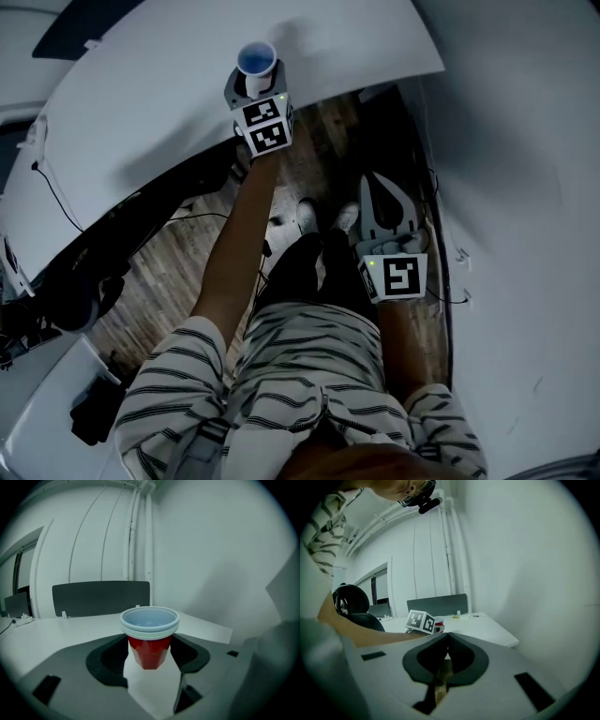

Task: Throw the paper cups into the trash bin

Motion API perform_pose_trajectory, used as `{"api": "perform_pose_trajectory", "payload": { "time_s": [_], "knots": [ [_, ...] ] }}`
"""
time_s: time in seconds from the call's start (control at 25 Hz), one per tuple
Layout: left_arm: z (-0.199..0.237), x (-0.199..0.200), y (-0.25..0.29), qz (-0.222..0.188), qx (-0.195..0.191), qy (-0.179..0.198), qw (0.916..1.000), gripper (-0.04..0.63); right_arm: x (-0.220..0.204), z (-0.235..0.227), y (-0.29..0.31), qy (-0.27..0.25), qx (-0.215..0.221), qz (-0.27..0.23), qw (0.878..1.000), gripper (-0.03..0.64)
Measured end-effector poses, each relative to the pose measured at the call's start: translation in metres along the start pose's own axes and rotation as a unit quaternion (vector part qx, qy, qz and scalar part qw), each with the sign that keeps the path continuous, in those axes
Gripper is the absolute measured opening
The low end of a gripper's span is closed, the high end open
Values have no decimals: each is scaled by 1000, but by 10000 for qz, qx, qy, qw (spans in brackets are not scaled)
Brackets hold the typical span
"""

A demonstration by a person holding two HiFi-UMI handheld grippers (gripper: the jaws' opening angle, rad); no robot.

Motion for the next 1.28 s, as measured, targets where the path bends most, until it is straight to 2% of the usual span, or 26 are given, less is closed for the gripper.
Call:
{"api": "perform_pose_trajectory", "payload": {
  "time_s": [0.36, 0.6, 0.8, 1.28],
  "knots": [
    [-33, 28, -38, -231, -297, 85, 9993, 299, 13, -12, -24, 162, -297, -223, 9992, 11],
    [-57, 45, -62, -391, -564, 303, 9972, 299, 23, -21, -41, 178, -477, -362, 9980, 9],
    [-74, 57, -89, -388, -762, 215, 9961, 299, 32, -32, -59, 207, -693, -465, 9963, 9],
    [-124, 75, -140, -497, -1350, 548, 9881, 299, 40, -52, -96, 284, -1143, -648, 9909, 9]
  ]
}}
Point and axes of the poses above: the fingertips, and each gripper's own axes: y forward along the fingers, z to its left, x out of its top, the point moved 7 cm from there along -y, backward along the fingers, and after that the axes turned 3 degrees about -y, right-handed, at the moved point
